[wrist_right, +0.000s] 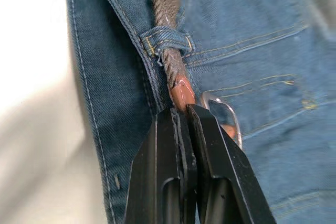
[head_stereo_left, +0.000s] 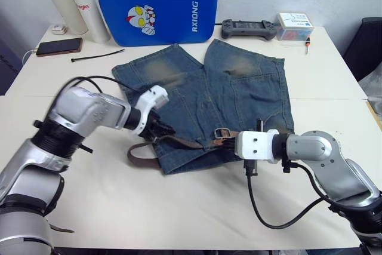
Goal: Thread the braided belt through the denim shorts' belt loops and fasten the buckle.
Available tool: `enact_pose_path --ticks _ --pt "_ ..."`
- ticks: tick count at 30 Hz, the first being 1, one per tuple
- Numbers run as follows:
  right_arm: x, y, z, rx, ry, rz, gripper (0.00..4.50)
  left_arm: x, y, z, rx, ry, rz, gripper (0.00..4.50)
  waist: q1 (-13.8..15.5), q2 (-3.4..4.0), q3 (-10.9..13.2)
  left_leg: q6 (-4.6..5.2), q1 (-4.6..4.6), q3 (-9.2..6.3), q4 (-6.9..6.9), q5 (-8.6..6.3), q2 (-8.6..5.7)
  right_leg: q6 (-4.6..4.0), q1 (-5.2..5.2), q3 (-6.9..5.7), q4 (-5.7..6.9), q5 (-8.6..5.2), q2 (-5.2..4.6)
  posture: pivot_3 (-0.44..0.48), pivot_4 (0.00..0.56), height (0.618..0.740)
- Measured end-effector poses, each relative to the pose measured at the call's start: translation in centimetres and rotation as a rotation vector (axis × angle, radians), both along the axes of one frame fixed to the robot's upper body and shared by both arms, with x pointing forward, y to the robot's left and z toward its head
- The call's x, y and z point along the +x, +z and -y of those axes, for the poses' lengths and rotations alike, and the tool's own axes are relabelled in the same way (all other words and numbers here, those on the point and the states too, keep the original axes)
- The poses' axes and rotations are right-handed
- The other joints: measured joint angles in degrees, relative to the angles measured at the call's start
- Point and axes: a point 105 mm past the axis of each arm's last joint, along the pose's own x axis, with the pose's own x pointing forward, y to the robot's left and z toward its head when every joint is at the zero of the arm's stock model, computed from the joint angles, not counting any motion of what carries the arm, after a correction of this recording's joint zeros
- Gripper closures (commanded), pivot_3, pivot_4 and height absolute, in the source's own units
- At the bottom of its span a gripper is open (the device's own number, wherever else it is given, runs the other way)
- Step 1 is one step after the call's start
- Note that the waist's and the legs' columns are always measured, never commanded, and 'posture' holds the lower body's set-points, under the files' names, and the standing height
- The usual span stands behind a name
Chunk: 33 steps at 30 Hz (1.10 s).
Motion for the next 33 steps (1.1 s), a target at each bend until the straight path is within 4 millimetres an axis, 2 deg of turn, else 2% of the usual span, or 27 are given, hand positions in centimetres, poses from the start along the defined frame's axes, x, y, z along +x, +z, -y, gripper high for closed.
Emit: enact_pose_path --ticks 6,9,13,18,22,28,33 --pt "0.0 1.0 0.9 -0.018 -0.039 0.077 4.5 0.2 -0.5 0.0 0.107 -0.201 0.083 4.46 -0.05 0.01 -0.01 0.04 0.1 0.01 0.12 0.01 0.0 0.0 0.08 0.06 0.17 0.0 -0.02 0.0 0.15 0.74" --pt "0.4 2.5 2.2 -0.034 -0.075 0.153 4.5 0.5 -0.7 -0.1 0.124 -0.247 0.103 4.46 -0.04 0.03 -0.02 0.06 0.32 0.03 0.1 0.0 0.0 0.0 0.27 0.07 0.2 0.0 -0.02 0.0 0.15 0.74" --pt "0.8 4.4 3.2 -0.047 -0.083 0.243 4.5 0.8 -1.0 -0.2 0.13 -0.262 0.113 4.46 -0.1 0.03 -0.02 0.11 0.76 0.05 0.06 0.01 0.01 0.0 0.65 0.12 0.23 0.0 -0.03 0.0 0.15 0.74" --pt "1.7 6.4 3.4 -0.049 -0.053 0.343 4.5 0.7 -1.3 -0.6 0.129 -0.255 0.121 4.46 -0.77 0.05 -0.04 0.17 1.09 0.05 0.03 0.02 0.0 0.0 0.97 0.11 0.25 0.0 -0.04 0.0 0.15 0.74" --pt "2.9 8.0 4.9 -0.094 -0.07 0.419 4.5 0.5 -1.5 -0.9 0.126 -0.241 0.128 4.46 -1.22 0.06 -0.04 0.39 1.49 0.06 -0.19 -0.11 0.0 -0.02 1.36 0.12 0.14 -0.02 -0.05 0.0 0.15 0.74" --pt "5.0 7.7 8.2 -0.187 -0.141 0.437 4.5 0.1 -1.7 -1.2 0.124 -0.22 0.132 4.46 -1.57 0.08 -0.05 0.39 1.52 0.14 -0.21 -0.1 0.01 -0.03 1.32 0.18 0.22 -0.02 -0.04 0.0 0.15 0.74" --pt "5.5 8.3 8.3 -0.197 -0.119 0.456 4.5 -0.1 -1.7 -1.5 0.117 -0.192 0.136 4.46 -2.05 0.09 -0.06 0.36 1.53 0.14 -0.22 -0.09 0.04 -0.05 1.31 0.18 0.25 -0.04 -0.02 0.0 0.15 0.74"
